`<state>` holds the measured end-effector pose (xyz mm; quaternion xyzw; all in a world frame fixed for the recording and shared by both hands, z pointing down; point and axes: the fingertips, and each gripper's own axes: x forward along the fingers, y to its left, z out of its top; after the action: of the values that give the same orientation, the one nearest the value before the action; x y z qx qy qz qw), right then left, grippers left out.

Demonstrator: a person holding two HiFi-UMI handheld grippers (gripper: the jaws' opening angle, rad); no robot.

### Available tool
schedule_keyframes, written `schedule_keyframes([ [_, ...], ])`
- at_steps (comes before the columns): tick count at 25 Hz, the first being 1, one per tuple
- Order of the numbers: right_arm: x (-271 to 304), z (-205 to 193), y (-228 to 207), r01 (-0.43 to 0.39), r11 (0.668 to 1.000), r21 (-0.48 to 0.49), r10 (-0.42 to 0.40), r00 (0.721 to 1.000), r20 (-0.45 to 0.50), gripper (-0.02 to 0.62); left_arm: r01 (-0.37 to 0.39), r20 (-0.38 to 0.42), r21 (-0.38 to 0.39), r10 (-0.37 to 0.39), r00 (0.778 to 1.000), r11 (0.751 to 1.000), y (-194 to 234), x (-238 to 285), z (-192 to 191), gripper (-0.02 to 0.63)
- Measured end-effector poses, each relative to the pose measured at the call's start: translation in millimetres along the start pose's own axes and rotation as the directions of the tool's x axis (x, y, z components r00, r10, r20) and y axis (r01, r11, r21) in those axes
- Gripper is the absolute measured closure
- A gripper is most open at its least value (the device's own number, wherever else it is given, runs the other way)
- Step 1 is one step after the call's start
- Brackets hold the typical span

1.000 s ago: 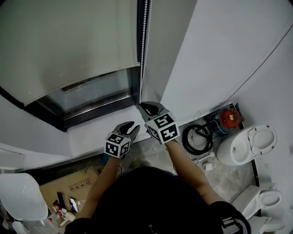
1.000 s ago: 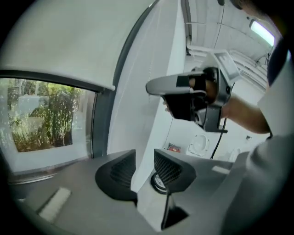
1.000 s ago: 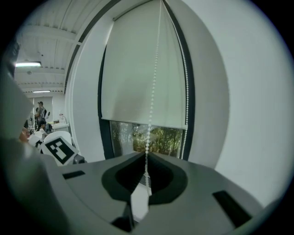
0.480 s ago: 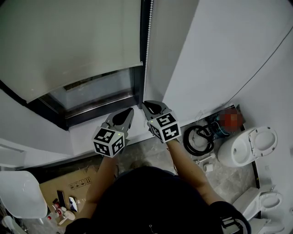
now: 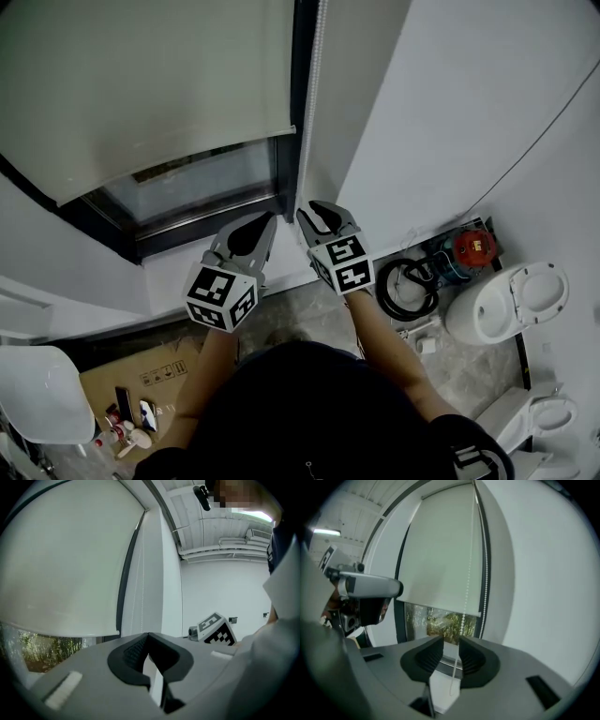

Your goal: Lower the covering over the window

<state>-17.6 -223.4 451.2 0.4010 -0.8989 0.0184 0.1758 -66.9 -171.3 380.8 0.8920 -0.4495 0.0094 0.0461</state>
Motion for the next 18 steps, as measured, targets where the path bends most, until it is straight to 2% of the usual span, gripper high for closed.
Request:
schedule_keyframes([
  [4,-31.9,21.4,-25.0,0.121,0.992,0.045,-0.125,0.988,0.087,0.528,-0.079,0.012,0.049,0.079,0.997,0.996,8.2,-4.4,5.0,0.595],
  [9,-76.2,51.3,-59.7,0.276,0.958,0.079,-0.286,0.942,0.176,0.547,-0.173,0.047,0.078,0.170,0.984,0.982,19.3,-8.7,20.1,0.595],
  [12,-98.6,70.7,-68.0,0.291,0.951,0.108,-0.308,0.924,0.227,0.583,-0.221,0.079,0.090,0.215,0.974,0.971,23.3,-13.0,35.0,0.595],
  [18,-135.5,113.0,-78.2,0.315,0.944,0.099,-0.330,0.894,0.303,0.583,-0.265,0.158,0.135,0.243,0.957,0.955,22.1,-22.1,84.2,0.595],
])
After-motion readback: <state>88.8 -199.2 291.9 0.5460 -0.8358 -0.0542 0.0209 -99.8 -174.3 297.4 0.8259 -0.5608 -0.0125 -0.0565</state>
